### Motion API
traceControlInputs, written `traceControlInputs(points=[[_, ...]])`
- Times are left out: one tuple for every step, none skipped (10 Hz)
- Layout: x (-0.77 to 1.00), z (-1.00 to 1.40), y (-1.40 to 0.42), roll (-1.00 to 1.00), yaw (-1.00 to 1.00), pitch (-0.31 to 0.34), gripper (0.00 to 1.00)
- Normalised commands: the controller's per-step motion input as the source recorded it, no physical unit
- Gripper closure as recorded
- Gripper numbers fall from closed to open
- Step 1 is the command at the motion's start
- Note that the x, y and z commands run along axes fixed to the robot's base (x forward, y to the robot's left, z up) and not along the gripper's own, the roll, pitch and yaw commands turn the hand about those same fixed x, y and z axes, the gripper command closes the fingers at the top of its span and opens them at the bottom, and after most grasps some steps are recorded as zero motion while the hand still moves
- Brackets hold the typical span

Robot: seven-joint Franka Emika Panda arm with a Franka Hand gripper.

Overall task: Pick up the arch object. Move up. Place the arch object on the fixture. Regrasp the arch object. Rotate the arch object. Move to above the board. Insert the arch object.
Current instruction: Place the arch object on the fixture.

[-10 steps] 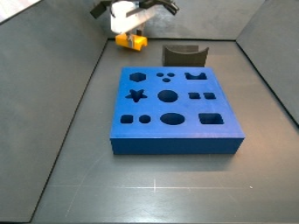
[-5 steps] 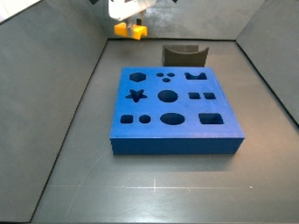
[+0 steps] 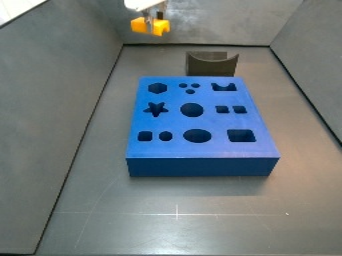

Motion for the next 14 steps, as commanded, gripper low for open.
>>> traceControlInputs(points=[[-0.03,1.00,0.00,0.08,-0.02,0.055,1.00],[-0.03,1.00,-0.01,0.09,-0.01,0.063,1.00],[-0.04,1.00,-0.01,0.10,0.00,0.068,1.00],[-0.04,1.00,-0.01,0.11,0.01,0.070,1.00],[-0.04,1.00,-0.01,0.11,0.02,0.072,1.00],[-0.04,0.93,-0.01,0.12,0.03,0.075,1.00],[-0.04,0.87,-0.01,0.13,0.03,0.080,1.00],[-0.03,0.75,-0.02,0.13,0.04,0.086,1.00],[-0.02,0.66,-0.01,0.13,0.04,0.085,1.00],[-0.02,0.54,-0.01,0.12,0.04,0.085,1.00],[-0.02,0.47,-0.01,0.11,0.04,0.089,1.00],[-0.01,0.34,-0.01,0.11,0.04,0.092,1.00],[-0.01,0.23,0.00,0.10,0.04,0.094,1.00],[1.00,-0.06,-0.81,-0.02,-1.00,-0.021,1.00]])
